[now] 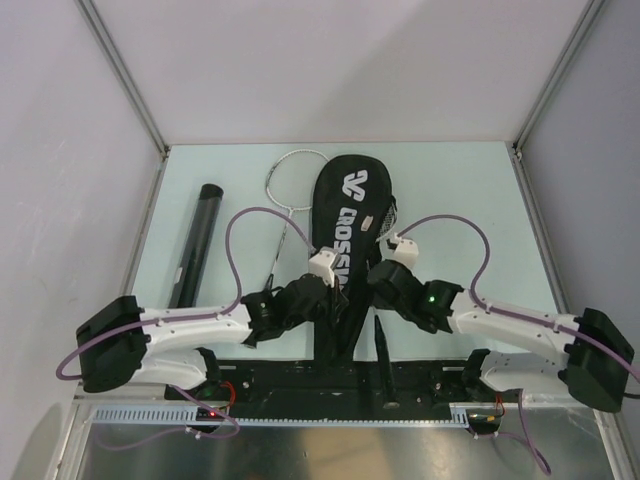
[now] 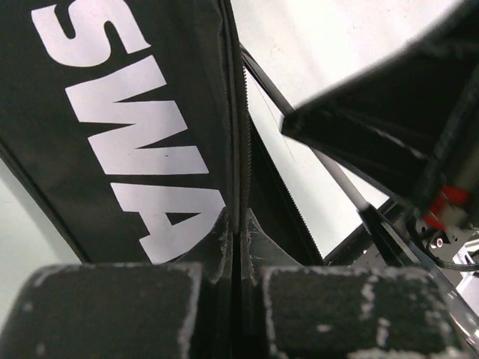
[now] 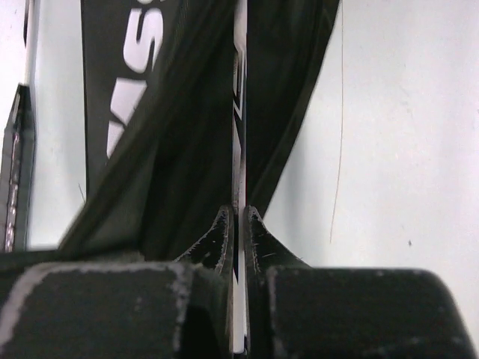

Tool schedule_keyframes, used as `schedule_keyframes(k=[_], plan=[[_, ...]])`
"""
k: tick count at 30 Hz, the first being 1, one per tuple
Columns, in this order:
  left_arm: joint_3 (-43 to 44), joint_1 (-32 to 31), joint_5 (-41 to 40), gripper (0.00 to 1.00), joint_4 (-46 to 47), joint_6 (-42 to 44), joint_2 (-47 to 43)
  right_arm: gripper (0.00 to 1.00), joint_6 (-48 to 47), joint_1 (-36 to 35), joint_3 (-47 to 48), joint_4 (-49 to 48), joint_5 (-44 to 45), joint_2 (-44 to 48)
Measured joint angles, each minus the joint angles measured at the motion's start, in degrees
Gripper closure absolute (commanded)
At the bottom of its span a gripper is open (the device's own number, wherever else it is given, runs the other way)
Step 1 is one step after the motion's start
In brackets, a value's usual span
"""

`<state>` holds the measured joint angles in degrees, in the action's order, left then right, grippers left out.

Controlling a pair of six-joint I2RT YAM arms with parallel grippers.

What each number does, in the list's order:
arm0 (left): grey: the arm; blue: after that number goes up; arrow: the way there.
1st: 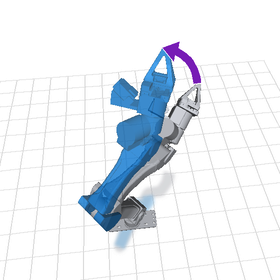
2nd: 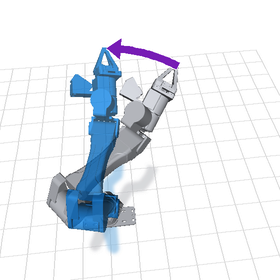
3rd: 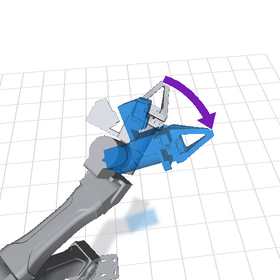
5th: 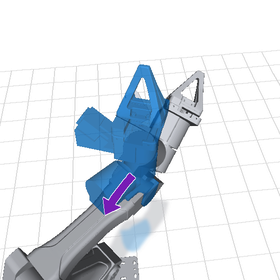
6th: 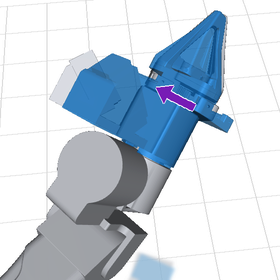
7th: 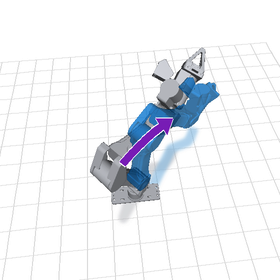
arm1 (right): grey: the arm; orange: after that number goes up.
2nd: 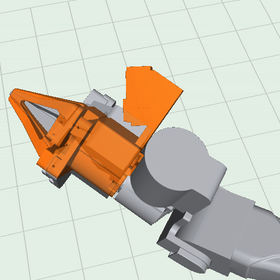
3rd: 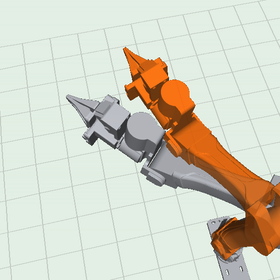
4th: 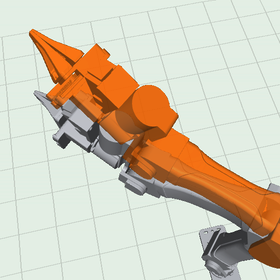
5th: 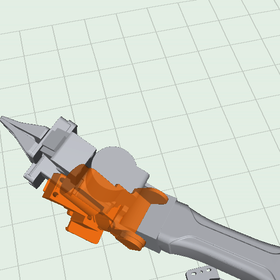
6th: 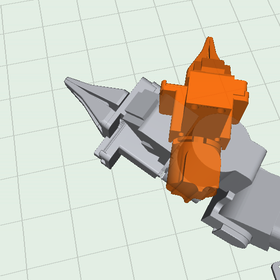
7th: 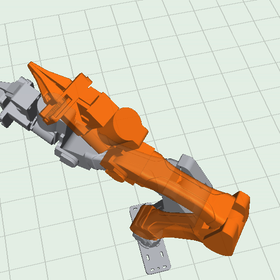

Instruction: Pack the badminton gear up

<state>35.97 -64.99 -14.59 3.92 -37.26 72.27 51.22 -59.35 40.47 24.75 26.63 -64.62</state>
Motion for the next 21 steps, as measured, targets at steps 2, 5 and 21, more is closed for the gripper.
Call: schedule_keyframes(k=[2, 5, 21], plan=[[-1.6, -0.48, -0.07, 1.0, 1.44, -0.37, -0.68, 1.0, -0.26, 1.86, 0.17, -3.19, -0.48, -2.8], [-3.5, -1.03, -0.2, 1.0, 2.58, -0.83, -1.75, 1.0, -0.46, 4.15, 0.9, -7.04, -1.38, -7.13], [-10.12, -3.61, -4.02, 0.77, 8.28, -6.99, -4.42, 1.0, 3.06, 12.46, 5.11, -20.06, -7.61, -21.64]])
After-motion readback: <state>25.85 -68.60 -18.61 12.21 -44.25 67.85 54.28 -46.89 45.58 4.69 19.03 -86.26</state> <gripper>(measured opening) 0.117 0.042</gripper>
